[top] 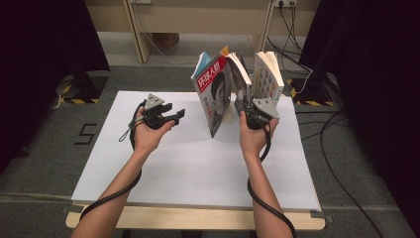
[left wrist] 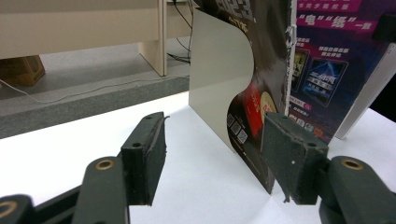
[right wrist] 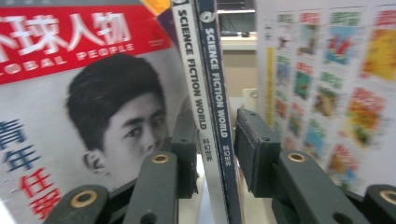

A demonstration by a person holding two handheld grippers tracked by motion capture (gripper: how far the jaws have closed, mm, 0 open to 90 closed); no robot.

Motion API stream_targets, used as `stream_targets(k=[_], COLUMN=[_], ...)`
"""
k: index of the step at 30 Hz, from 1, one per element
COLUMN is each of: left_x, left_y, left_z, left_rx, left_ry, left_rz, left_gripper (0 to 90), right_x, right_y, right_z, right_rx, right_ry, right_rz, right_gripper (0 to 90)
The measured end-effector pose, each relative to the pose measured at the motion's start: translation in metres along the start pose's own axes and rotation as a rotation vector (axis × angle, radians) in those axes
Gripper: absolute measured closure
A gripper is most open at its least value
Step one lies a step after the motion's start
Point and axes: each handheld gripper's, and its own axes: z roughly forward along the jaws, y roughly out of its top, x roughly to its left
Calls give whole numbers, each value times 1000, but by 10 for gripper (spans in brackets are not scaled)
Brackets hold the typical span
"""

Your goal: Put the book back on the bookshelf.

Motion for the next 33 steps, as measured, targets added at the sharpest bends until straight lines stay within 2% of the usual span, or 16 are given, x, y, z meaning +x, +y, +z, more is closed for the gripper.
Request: stream_targets(k=[3,5,6,11,13,19,25,28,31,33], left_x=[0,0,0,-1,-1,-1,-1,-1,-1,-1], left_y=[-1,-2,-2,-2,-2,-1,-3,-3,-3,-3], left_z=[1,1,1,2,1,1,3,4,4,4], left_rx=[1,3,3,3,3,3,7,11,7,9], left_ry=[0,-1,-1,-3,-3,-2,-5,-7,-5,-4], left_rz=[-1,0,-1,-2,0,1,-2,3,-3,-3], left_gripper=[395,395,395,395,395,395,395,395,395,395], right_x=[-10,-16,-21,-25,-27,-26,-25,-25,-23,-22], right_y=[4,5,6,9,10,11,18,18,14,10], right_z=[-1,-1,-1,-2,-2,-2,0,2,0,-3], right_rx=[11,17,19,31,37,48,87,80,62,47], right_ry=[-35,-48,-54,-66,-73,-59,-38,-47,-58,-48], right_rz=[19,49,52,38,55,64,103,88,5,2], right_gripper=[723,725,727,734,737,748,762,766,763,755])
